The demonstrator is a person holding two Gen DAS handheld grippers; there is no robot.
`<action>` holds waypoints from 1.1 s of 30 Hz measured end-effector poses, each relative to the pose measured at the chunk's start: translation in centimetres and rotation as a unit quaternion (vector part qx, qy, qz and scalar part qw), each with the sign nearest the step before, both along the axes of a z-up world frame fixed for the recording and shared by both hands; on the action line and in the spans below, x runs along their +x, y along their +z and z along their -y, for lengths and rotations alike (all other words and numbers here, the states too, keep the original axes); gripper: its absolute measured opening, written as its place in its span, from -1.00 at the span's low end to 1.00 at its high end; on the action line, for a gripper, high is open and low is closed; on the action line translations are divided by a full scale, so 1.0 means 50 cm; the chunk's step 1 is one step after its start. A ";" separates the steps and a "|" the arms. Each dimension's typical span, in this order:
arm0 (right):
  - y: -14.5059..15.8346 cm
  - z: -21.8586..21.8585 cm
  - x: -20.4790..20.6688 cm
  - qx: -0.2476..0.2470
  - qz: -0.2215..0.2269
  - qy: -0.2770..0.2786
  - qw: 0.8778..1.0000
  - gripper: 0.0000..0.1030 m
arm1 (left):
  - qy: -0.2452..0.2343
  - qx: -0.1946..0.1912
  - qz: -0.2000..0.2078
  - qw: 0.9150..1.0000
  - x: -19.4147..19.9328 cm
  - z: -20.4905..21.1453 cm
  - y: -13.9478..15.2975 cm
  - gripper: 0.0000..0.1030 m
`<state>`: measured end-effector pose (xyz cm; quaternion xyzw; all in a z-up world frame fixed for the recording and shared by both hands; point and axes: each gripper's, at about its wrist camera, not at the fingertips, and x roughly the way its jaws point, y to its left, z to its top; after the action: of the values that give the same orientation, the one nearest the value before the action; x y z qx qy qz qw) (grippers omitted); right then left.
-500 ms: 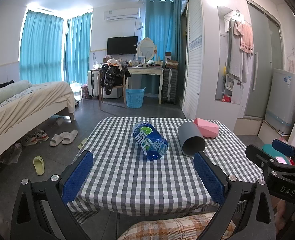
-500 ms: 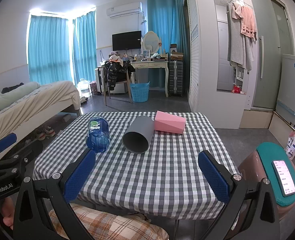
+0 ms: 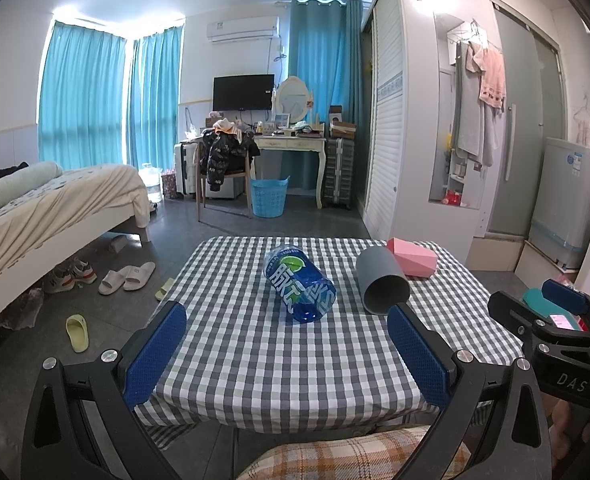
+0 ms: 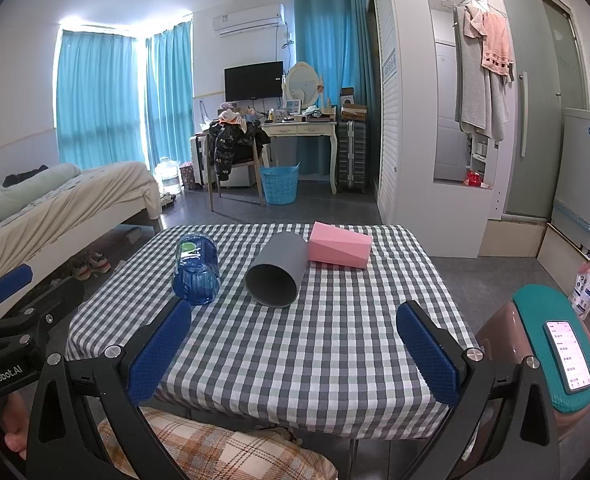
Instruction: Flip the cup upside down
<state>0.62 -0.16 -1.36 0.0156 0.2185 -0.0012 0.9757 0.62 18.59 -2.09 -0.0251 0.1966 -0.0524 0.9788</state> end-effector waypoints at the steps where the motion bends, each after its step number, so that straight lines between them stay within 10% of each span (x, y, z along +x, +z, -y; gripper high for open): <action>1: -0.001 -0.001 0.000 0.000 0.000 0.000 1.000 1.00 | 0.000 0.000 0.000 1.000 0.000 -0.001 0.000 1.00; 33: 0.017 -0.015 0.016 -0.010 -0.006 0.002 1.000 1.00 | 0.029 -0.009 -0.020 0.999 0.043 -0.070 -0.007 1.00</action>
<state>1.41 0.61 -0.52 0.0049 0.2247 -0.0016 0.9744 2.79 22.09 -2.45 -0.0408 0.2149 -0.0248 0.9755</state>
